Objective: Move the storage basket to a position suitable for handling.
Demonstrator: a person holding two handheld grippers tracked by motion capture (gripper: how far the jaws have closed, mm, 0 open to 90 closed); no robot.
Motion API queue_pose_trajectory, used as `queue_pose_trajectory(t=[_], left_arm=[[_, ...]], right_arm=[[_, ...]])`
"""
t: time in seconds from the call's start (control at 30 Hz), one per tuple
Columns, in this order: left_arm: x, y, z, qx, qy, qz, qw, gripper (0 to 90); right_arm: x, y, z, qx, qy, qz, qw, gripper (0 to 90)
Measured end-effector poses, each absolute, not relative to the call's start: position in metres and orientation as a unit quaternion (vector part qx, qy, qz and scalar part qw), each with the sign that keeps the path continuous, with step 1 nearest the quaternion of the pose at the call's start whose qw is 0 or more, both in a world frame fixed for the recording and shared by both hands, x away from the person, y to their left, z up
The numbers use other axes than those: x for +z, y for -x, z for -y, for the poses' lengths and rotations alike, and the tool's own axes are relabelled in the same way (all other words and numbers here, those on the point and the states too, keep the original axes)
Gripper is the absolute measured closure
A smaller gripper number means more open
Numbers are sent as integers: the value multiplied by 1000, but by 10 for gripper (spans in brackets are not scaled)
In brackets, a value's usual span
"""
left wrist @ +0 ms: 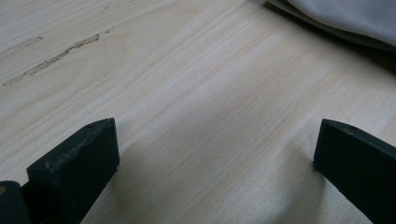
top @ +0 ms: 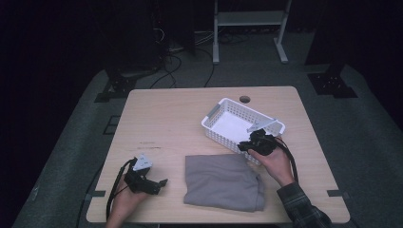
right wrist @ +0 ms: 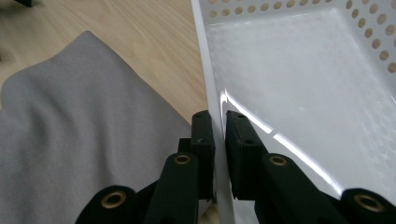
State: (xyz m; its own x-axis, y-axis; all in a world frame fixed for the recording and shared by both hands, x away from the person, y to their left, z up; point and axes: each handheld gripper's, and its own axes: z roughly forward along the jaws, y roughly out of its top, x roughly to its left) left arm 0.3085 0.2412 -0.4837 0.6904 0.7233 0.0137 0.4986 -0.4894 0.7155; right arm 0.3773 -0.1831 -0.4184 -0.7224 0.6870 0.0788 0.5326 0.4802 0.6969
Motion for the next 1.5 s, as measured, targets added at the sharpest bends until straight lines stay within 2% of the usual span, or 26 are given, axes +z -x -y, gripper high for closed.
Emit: queue_pose_trajectory(t=[0.37,1.13,1.5], left_arm=[[-484,-308,-241,159,-848,-360,355,0],[-484,-308,-241,159,-849,-360,354,0],[-484,-309,-241,159,-849,-359,354,0]], right_arm=[[-411,-374,191,358,-374,-846,130,841],[-409,-343,248,358,-428,-818,139,841],[-416,-331,259,345,-440,-817,142,828]])
